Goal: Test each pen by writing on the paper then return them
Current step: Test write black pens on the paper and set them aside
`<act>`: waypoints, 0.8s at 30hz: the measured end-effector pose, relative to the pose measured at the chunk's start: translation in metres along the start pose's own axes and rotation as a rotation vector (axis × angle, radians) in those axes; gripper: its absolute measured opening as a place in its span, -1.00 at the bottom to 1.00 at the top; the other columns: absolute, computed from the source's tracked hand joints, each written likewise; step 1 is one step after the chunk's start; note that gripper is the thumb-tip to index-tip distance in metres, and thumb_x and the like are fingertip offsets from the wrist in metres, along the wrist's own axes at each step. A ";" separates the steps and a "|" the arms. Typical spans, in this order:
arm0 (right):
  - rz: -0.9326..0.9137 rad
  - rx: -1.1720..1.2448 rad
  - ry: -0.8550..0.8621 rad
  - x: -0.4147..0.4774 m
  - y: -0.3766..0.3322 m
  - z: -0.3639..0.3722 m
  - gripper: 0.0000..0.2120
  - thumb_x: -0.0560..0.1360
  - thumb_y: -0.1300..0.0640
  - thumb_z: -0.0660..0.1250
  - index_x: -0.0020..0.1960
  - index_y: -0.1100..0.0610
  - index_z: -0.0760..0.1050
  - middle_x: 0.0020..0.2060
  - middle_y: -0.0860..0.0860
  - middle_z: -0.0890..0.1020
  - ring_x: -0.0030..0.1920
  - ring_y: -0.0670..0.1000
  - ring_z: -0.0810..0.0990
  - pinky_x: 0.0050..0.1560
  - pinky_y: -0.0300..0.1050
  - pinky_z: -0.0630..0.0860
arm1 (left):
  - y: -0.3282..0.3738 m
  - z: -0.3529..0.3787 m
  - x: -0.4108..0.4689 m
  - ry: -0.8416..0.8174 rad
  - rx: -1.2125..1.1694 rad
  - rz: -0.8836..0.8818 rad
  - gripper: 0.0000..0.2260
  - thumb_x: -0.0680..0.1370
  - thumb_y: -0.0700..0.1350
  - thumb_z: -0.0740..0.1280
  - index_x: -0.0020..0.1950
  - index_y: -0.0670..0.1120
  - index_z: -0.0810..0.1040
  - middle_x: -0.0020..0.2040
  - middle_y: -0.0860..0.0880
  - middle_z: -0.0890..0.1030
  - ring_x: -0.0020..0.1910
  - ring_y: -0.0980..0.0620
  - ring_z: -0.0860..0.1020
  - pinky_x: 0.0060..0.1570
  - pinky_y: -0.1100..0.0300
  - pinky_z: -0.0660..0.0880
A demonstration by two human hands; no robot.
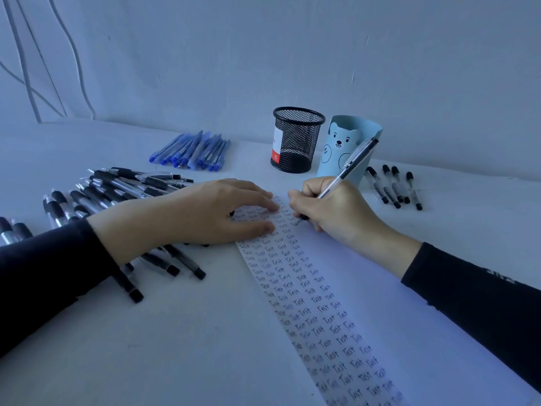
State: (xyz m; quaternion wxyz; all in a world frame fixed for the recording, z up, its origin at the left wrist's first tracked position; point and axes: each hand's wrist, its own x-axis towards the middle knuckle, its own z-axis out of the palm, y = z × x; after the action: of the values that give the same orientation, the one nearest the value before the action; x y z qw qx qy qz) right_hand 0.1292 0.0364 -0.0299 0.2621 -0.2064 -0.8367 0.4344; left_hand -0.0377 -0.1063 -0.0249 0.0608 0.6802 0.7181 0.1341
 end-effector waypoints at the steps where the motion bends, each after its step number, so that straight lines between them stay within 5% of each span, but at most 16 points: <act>1: -0.002 0.002 -0.003 0.000 0.000 0.000 -0.47 0.54 0.14 0.35 -0.55 0.06 0.25 -0.67 -0.11 0.37 -0.28 0.21 0.56 -0.32 -0.15 0.32 | 0.000 0.000 0.000 0.003 -0.001 0.000 -0.45 0.42 0.46 0.07 0.34 0.31 0.42 0.39 0.33 0.37 0.33 0.31 0.35 0.37 0.13 0.34; 24: -0.022 -0.036 -0.010 -0.001 -0.003 -0.001 -0.51 0.50 0.19 0.37 -0.54 0.08 0.28 -0.66 -0.08 0.41 -0.43 0.05 0.45 -0.43 -0.22 0.31 | 0.001 -0.001 0.000 0.001 0.000 -0.001 -0.42 0.41 0.47 0.06 0.35 0.30 0.43 0.39 0.30 0.38 0.34 0.30 0.36 0.37 0.12 0.34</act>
State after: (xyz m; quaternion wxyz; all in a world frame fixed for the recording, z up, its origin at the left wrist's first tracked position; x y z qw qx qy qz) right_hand 0.1307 0.0349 -0.0276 0.2591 -0.1997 -0.8478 0.4174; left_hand -0.0372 -0.1061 -0.0240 0.0606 0.6796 0.7186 0.1344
